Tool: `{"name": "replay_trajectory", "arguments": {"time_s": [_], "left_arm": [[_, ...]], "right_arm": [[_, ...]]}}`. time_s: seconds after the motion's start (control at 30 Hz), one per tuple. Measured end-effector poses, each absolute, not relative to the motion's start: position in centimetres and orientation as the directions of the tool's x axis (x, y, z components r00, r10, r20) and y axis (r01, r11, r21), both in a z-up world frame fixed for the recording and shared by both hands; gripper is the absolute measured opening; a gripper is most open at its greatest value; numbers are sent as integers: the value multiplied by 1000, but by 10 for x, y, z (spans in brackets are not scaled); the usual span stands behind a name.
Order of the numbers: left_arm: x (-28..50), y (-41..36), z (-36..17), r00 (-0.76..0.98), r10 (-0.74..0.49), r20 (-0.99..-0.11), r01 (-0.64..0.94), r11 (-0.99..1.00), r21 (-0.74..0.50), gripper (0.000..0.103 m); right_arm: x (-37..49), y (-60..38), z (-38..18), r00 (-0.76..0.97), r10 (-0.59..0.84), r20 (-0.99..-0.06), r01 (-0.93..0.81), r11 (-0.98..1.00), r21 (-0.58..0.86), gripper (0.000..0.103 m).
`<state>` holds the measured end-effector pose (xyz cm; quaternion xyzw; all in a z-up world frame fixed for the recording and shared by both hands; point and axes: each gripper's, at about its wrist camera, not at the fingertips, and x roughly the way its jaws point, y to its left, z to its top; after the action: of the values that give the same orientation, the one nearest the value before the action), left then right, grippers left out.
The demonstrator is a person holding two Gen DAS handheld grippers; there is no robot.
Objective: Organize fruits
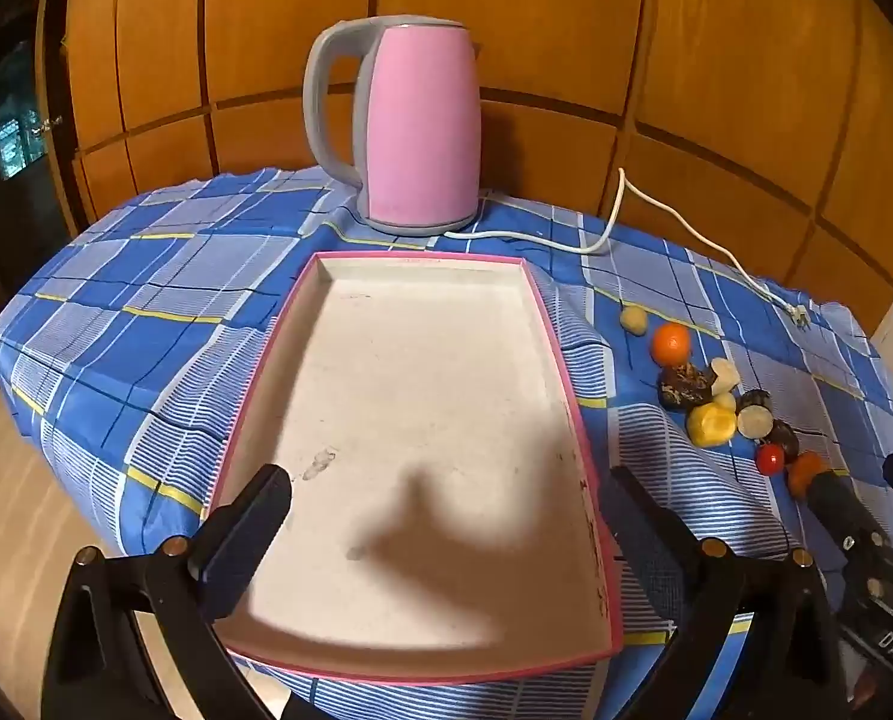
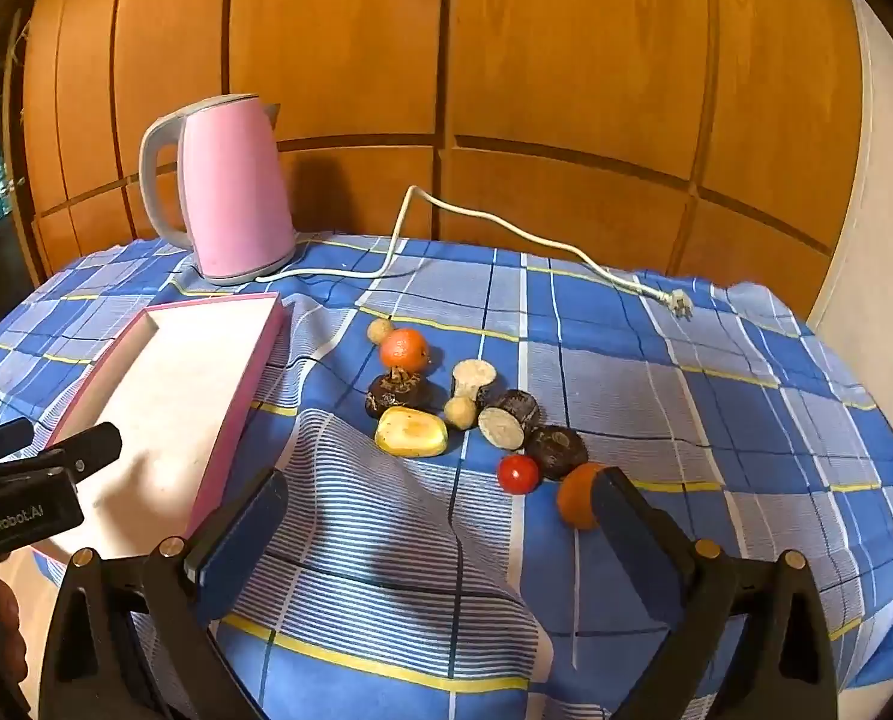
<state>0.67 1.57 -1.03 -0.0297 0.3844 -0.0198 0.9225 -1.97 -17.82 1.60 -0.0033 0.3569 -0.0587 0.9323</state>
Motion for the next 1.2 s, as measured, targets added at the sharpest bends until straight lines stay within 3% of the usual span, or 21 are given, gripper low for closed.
{"name": "replay_trajectory", "arguments": {"time_s": [1.2], "left_arm": [[5, 6, -5, 715, -71, -695, 75, 997, -24, 103]], "right_arm": [[-24, -186, 13, 739, -125, -661, 128, 991, -44, 103]]}}
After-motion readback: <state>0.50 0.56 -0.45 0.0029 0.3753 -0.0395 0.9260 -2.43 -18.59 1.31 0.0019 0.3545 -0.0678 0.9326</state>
